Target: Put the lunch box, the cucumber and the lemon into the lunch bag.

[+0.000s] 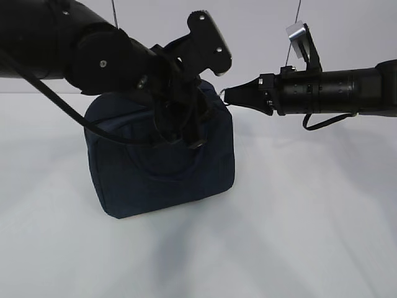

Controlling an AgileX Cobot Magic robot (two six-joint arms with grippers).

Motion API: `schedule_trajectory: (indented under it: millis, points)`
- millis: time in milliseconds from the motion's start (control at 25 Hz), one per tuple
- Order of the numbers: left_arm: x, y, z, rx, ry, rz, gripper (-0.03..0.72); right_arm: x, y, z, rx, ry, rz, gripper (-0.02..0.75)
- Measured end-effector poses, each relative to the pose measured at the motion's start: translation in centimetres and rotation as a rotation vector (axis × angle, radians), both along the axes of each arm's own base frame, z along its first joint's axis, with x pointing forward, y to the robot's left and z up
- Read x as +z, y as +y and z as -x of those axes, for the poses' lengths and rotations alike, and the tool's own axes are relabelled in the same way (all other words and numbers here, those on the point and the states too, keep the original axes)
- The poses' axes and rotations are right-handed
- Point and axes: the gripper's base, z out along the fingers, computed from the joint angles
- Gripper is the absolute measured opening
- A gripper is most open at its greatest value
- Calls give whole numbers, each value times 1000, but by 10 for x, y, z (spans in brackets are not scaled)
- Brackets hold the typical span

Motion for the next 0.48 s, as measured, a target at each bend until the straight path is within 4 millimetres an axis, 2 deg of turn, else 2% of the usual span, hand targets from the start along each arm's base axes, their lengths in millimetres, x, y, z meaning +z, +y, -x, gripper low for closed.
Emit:
schedule_trajectory:
  millis: [120,240,320,480]
  points:
    - [-4,-1,-1,0,6,-6,207,0,0,0,0,0,0,20]
    - [-8,-2,-2,-1,11,-10,89,0,0,0,0,0,0,20]
    - [-8,-2,-2,0,13,-12,43,0,-2,0,-3,0,-1,20]
    - [-8,-1,-3,2,13,-12,32,1,-8,-1,-4,-2,-17,20]
